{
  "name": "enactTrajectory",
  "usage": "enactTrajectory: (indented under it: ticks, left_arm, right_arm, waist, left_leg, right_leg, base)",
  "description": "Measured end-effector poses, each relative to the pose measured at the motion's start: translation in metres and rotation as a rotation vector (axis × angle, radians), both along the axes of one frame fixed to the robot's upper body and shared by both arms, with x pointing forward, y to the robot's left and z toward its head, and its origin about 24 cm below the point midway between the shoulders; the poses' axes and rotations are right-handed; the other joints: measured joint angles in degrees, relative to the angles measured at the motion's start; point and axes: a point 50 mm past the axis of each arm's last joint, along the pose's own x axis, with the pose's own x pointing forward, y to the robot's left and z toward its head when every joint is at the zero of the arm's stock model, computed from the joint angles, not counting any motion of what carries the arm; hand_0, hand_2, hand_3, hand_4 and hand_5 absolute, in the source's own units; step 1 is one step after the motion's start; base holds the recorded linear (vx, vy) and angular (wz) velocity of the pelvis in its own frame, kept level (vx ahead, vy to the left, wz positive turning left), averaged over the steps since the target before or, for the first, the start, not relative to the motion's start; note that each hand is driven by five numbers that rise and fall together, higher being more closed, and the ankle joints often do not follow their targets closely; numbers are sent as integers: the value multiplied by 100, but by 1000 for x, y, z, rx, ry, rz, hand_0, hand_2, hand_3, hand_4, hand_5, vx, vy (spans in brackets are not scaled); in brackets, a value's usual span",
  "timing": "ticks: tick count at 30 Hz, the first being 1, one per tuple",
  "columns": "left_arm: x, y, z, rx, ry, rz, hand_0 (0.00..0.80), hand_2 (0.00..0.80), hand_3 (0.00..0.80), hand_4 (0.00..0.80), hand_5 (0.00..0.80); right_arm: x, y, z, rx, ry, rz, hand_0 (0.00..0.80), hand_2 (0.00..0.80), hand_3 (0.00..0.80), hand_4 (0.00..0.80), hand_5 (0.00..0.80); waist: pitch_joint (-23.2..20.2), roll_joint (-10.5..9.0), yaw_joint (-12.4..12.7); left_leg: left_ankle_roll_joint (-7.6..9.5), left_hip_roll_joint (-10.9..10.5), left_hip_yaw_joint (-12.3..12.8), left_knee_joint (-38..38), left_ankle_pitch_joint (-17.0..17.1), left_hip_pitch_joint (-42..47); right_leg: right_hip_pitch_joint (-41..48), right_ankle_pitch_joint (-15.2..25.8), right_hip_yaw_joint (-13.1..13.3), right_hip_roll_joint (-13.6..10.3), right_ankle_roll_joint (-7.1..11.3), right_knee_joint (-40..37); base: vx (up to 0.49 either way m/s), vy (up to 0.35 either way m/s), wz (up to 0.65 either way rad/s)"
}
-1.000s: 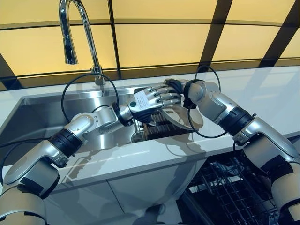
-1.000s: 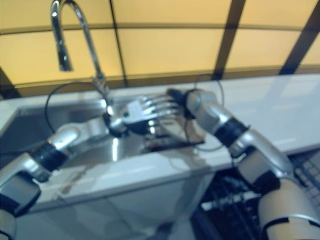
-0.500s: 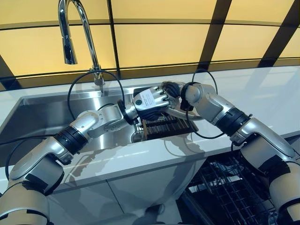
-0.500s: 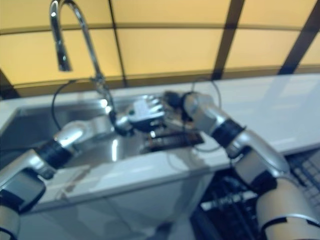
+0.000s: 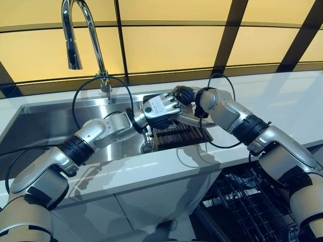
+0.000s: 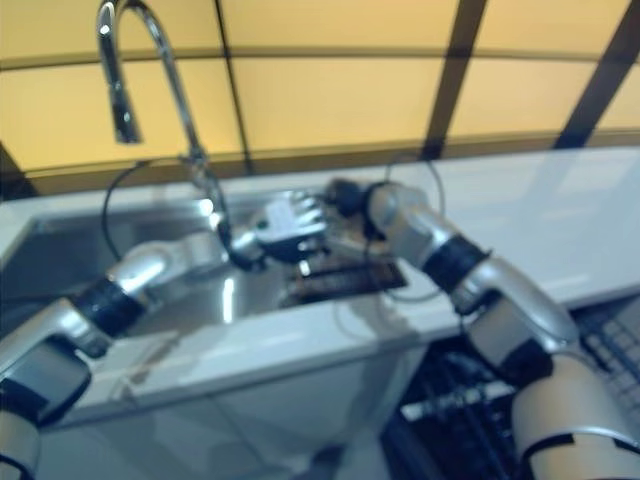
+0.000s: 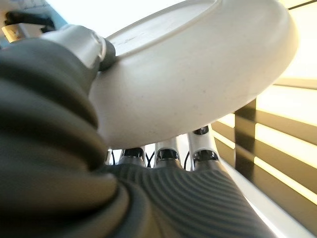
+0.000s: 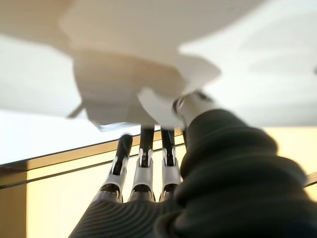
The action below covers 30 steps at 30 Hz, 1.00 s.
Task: Take plates into dishwasher
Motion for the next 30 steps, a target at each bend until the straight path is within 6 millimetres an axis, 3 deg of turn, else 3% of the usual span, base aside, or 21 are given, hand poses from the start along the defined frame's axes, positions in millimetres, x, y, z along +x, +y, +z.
enactTrajectory:
  ticks: [4, 10, 14, 21, 24, 30]
  left_arm:
    - [2, 4, -1, 8, 1, 21, 800, 800, 800, 800, 800]
    - [4, 16, 0, 27, -8, 58, 800, 800, 800, 800, 800]
    - [7, 23, 0, 18, -13, 80, 800, 800, 800, 800, 800]
    - [6, 43, 0, 16, -30, 123, 800, 800, 800, 800, 800]
    - [5, 45, 0, -11, -24, 128, 800, 800, 800, 800, 800]
    - [3, 55, 2, -37, -41, 143, 800, 800, 800, 800, 800]
  right_arm:
    - [4, -15, 15, -14, -40, -51, 0, 0, 0, 0, 0]
    - [6, -53, 40, -44, -110, -152, 0, 0, 0, 0, 0]
    - [3, -97, 55, -77, -155, -263, 0, 0, 0, 0, 0]
    - [-12, -155, 79, -60, -275, -378, 0, 0, 0, 0, 0]
    - [-18, -175, 74, -54, -302, -425, 0, 0, 0, 0, 0]
    - [-27, -208, 41, -126, -245, -485, 0, 0, 0, 0, 0]
  waist:
    - [-1, -1, -3]
    - [-4, -6, -126]
    - [-5, -8, -162]
    - [-2, -4, -286]
    - [0, -1, -281]
    - [40, 32, -281]
  left_leg:
    - [-3, 2, 36, 0, -11, 9]
    - [-27, 21, 56, -1, -21, 4]
    - [-37, 24, 128, -1, -34, 9]
    - [-22, 30, 184, -2, -61, 8]
    - [-21, 31, 184, -2, -63, 7]
    - [-23, 35, 178, -3, -66, 1]
  right_leg:
    - [-21, 1, 60, 8, 1, 1]
    - [-46, 2, 90, 36, 0, 9]
    - [-81, 3, 122, 46, 0, 8]
    - [-127, 2, 170, 58, 0, -3]
    - [-128, 1, 170, 58, 0, -7]
    - [-129, -3, 161, 58, -3, -10]
  base:
    - [-6, 10, -5]
    - [-1, 6, -2]
    - [-1, 20, -6]
    - [-6, 2, -4]
    - [0, 0, 0]
    - [0, 0, 0]
